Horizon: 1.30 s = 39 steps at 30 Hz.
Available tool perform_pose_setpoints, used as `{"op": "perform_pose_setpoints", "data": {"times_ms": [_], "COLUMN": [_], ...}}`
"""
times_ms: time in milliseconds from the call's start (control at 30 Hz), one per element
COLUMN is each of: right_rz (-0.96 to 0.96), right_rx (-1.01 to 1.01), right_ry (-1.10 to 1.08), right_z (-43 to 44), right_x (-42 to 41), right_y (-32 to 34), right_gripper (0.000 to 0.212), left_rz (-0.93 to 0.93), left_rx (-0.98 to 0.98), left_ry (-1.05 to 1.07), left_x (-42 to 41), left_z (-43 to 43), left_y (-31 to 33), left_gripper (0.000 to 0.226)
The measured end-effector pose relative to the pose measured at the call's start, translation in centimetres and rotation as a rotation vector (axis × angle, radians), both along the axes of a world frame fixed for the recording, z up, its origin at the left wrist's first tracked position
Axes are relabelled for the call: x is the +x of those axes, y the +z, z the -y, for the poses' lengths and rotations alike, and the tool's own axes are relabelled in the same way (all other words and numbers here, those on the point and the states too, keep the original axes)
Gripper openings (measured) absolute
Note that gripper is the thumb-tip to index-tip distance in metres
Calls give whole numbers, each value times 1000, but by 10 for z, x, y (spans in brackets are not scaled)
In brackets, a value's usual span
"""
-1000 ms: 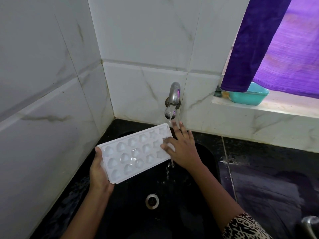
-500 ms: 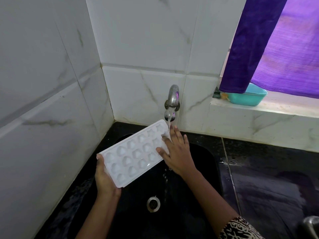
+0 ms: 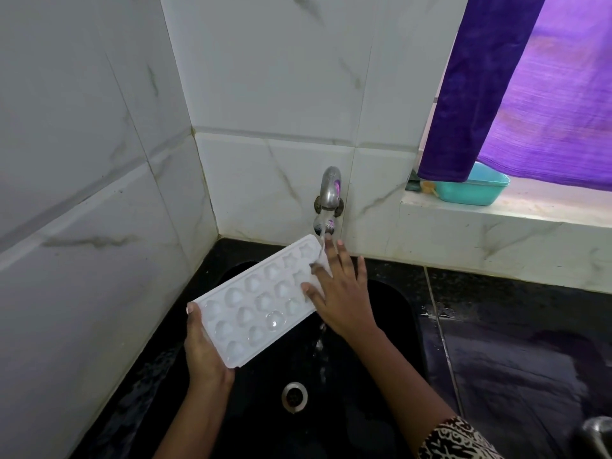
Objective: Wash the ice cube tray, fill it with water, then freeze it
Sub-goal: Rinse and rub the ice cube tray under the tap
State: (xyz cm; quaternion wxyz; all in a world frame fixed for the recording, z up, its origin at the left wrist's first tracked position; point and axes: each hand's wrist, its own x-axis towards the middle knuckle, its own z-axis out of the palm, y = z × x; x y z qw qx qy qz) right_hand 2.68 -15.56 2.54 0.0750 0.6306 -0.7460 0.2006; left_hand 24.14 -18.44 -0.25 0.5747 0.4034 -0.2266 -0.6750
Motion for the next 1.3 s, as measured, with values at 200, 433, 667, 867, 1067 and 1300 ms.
{"op": "perform_pose_setpoints", "data": {"times_ms": [200, 433, 667, 867, 1067, 1300], "right_rz": [222, 163, 167, 575, 266, 102], "right_rx": [64, 126, 137, -230, -184, 39], "right_ry": [-21, 18, 50, -6, 41, 5], "right_z": [1, -3, -4, -21, -23, -3], "right_x": [-11, -6, 1, -13, -12, 1], "right_y": [0, -9, -2, -5, -8, 2], "right_gripper": [43, 45, 52, 25, 24, 50], "left_rz": [31, 28, 7, -15, -4, 114], "left_rx": [-4, 18, 80, 116, 84, 43], "left_ry": [-5, 20, 53, 29, -10, 160], "left_x": [6, 6, 0, 11, 5, -4], "left_z": [2, 5, -2, 8, 9, 15], "left_y": [-3, 1, -1, 1, 2, 10], "left_gripper": [63, 64, 61, 54, 53, 48]}}
